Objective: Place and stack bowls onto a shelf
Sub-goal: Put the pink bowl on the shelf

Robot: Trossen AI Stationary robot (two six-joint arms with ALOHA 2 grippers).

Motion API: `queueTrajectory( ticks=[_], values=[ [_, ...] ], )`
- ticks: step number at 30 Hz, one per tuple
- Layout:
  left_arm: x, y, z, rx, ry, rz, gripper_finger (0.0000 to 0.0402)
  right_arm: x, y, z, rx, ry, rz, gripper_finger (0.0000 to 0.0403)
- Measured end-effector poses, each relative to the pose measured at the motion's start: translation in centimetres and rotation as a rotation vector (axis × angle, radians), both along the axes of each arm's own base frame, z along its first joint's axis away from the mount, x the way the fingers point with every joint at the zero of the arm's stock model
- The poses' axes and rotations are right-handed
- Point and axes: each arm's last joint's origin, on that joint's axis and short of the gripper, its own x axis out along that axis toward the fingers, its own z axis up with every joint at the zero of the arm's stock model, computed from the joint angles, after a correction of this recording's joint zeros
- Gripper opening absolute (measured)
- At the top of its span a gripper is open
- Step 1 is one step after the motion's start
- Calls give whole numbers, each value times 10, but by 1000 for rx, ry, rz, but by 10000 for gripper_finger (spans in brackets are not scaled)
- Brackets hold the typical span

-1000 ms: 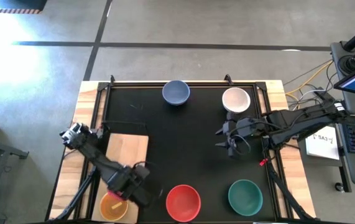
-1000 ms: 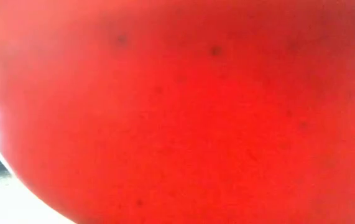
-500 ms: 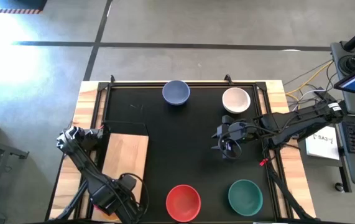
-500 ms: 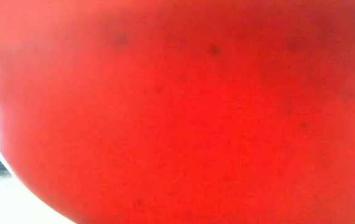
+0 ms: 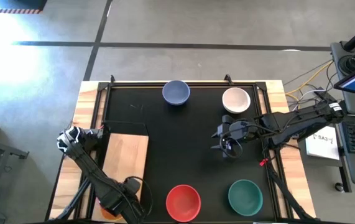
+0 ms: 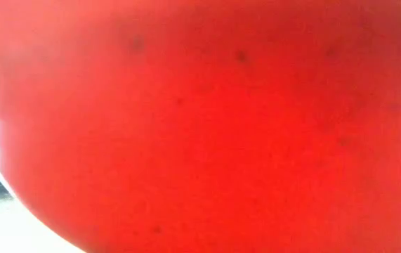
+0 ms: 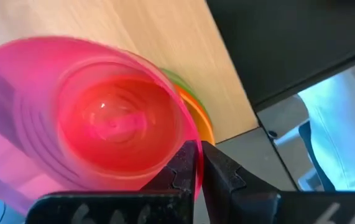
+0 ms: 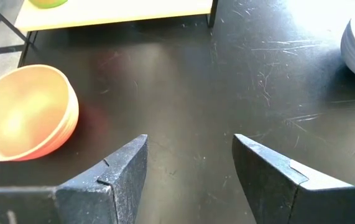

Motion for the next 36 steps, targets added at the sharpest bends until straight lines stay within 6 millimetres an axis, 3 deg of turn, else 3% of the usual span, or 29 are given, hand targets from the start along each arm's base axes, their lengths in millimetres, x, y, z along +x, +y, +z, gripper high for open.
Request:
queueTrajectory(
  ticks=[11,19,25,36],
  values=[
    [-2,-8,1,-147,82,-13,0,0,0,0,0,0,0,221],
    [-2,-1,1,-63,52,-43,0,0,0,0,-3,0,3,221],
    [-12,14,3,115,134,-28,0,0,0,0,-4,0,4,221],
    [-12,10,43,84,-62,-17,0,1,0,0,-5,-5,5,221]
  ],
)
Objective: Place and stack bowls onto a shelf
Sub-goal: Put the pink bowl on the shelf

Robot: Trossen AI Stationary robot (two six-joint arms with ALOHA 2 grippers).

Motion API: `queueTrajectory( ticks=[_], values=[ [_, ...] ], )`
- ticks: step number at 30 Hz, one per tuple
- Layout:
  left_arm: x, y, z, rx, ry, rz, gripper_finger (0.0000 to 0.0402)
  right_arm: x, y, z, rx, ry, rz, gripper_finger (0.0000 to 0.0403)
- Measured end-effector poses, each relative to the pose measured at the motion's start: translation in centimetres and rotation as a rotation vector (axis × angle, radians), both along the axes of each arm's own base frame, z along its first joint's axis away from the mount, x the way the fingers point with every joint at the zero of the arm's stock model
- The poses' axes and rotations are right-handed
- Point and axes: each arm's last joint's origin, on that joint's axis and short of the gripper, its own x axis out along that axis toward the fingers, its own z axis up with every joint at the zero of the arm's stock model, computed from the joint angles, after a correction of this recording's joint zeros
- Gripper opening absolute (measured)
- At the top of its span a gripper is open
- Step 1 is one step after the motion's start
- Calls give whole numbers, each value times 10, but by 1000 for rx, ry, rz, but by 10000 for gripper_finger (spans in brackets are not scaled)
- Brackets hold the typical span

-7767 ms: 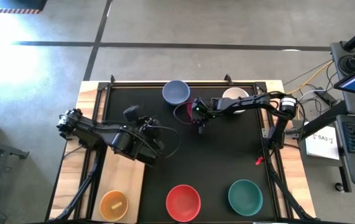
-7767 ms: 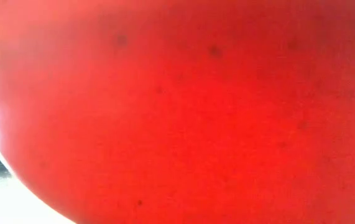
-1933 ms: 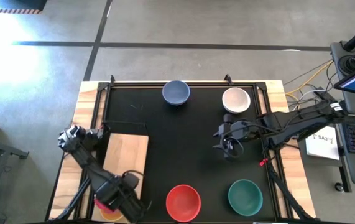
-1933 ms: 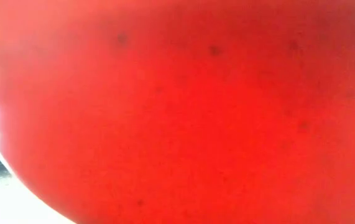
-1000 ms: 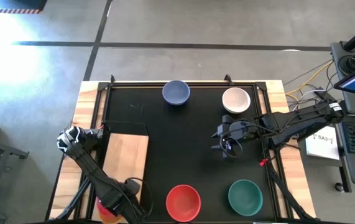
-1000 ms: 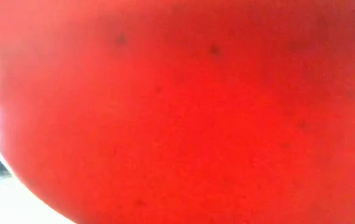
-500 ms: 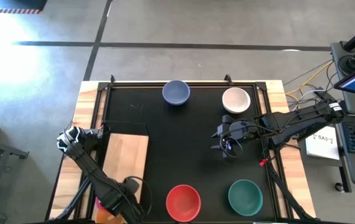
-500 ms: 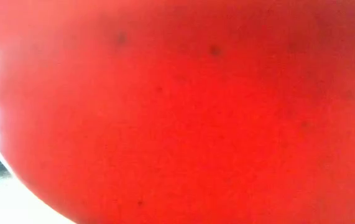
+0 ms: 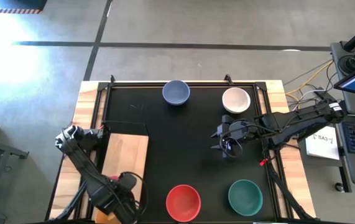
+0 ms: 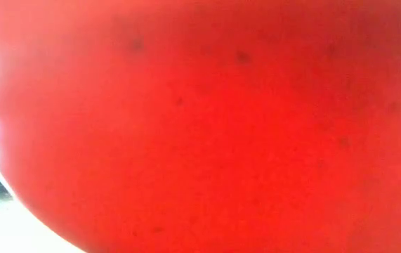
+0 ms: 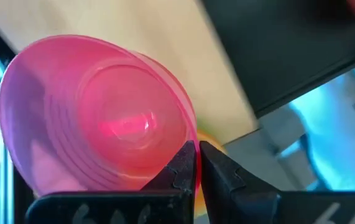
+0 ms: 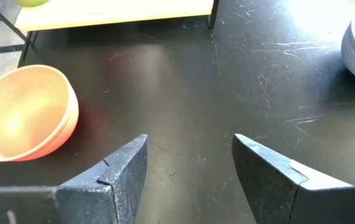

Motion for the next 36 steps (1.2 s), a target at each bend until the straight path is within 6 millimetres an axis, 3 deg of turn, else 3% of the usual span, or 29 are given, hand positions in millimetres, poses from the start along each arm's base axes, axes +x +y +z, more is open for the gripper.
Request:
queueTrajectory(
  ticks=[7,19,23,28,36],
  values=[
    [-3,-5,21,-20,-106,-7,0,-4,-1,4,9,-18,-5,221],
    [-19,-10,83,-262,-194,69,0,-4,-1,4,13,-19,-7,221],
    [-16,-8,83,-263,-198,75,0,-4,-1,4,10,-19,-5,221],
    [-14,-10,67,-210,-152,74,0,-4,-1,4,6,-19,-2,221],
    [-16,-16,47,-270,52,52,0,-4,0,4,9,-18,-2,221]
  ],
)
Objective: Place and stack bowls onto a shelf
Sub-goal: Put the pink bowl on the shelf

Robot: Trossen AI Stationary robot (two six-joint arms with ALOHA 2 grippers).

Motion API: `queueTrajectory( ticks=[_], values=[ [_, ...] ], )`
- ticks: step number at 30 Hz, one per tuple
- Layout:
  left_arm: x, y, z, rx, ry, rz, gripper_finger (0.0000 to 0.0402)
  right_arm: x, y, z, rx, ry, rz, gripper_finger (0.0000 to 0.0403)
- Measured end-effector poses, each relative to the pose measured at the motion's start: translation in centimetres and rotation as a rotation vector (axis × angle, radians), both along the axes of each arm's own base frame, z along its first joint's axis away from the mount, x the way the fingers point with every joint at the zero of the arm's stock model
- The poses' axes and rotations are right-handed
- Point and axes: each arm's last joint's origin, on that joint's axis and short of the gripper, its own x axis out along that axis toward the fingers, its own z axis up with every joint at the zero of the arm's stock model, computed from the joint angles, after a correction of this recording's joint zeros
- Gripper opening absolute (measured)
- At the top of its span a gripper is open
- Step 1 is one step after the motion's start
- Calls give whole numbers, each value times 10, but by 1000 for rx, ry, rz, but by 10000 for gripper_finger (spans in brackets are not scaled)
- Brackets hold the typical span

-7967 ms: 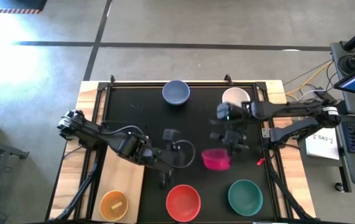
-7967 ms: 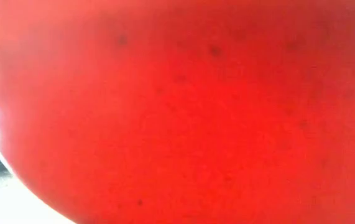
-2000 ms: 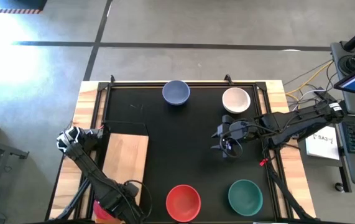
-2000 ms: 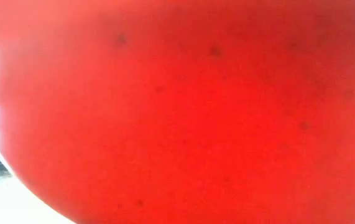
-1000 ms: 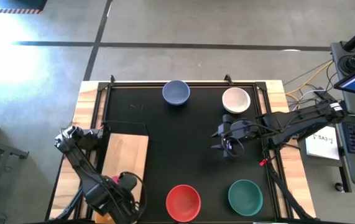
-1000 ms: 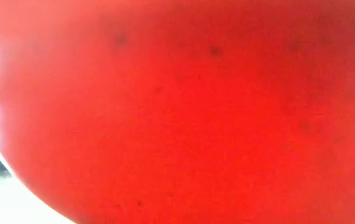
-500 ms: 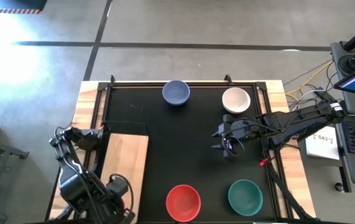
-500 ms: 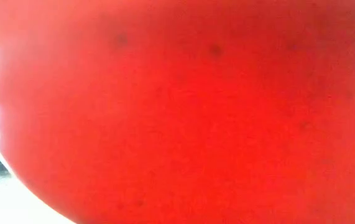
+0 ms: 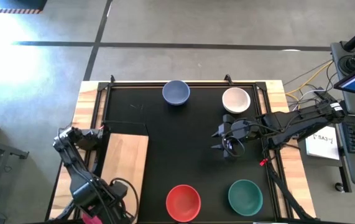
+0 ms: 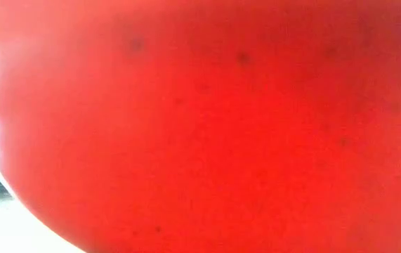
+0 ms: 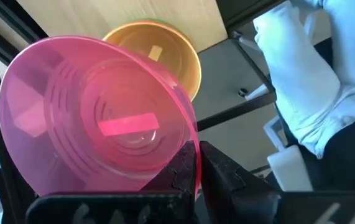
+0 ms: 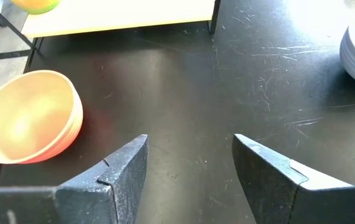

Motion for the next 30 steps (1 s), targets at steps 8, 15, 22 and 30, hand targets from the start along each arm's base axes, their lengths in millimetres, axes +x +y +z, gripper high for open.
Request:
queueTrajectory(
  ticks=[8,15,22,30],
  values=[
    [2,0,-19,55,40,-28,0,0,0,0,0,0,0,221],
    [9,-4,-35,17,29,-68,0,0,0,0,1,0,-1,221],
    [13,-9,-37,-59,16,-83,0,0,0,0,1,0,0,221],
    [7,7,-41,63,133,-99,0,0,0,0,1,0,-1,221]
  ],
)
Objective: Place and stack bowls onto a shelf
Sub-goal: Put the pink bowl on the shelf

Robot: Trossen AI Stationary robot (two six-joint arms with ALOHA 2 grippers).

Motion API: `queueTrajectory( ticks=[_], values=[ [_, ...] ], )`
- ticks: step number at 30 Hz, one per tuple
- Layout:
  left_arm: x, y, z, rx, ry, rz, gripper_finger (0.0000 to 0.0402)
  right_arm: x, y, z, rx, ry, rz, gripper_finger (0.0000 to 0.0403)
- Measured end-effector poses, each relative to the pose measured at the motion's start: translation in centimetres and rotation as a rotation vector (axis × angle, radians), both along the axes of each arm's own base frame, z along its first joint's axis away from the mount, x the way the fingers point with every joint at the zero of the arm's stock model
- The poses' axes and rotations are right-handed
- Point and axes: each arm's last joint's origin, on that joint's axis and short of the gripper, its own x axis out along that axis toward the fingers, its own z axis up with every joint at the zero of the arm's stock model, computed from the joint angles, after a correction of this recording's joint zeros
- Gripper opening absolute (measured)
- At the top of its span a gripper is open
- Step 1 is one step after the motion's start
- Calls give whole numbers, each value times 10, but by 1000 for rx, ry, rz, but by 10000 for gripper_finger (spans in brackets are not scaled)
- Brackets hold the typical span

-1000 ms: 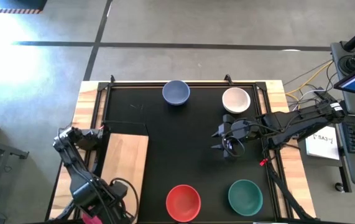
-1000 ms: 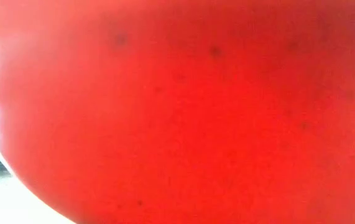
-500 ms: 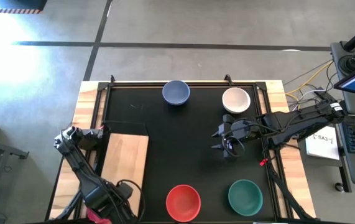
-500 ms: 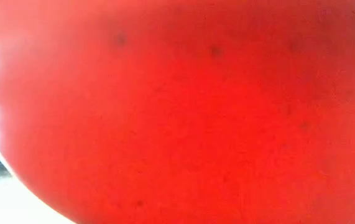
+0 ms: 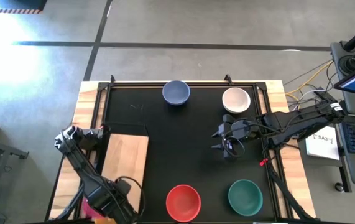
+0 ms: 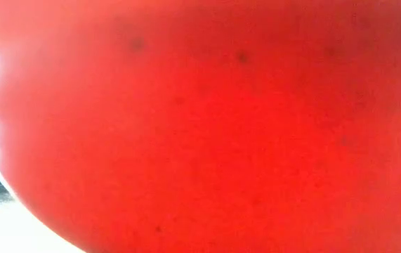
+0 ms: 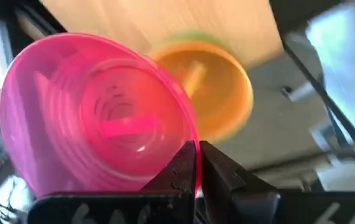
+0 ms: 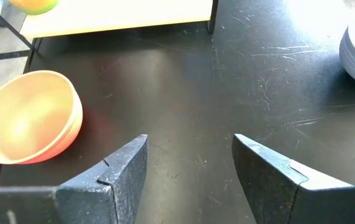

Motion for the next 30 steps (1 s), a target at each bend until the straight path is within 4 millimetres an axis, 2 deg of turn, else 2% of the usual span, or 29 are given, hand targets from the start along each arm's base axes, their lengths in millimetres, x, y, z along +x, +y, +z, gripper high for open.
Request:
queueTrajectory(
  ticks=[4,17,22,30],
  values=[
    [3,5,0,48,-100,-20,0,0,0,0,0,1,0,221],
    [7,14,-14,166,-141,-79,0,0,0,0,-1,3,1,221],
    [20,32,-33,313,-196,-145,0,0,0,0,0,3,0,221],
    [27,57,-71,387,-73,-221,0,-1,0,-1,4,9,-5,221]
  ],
)
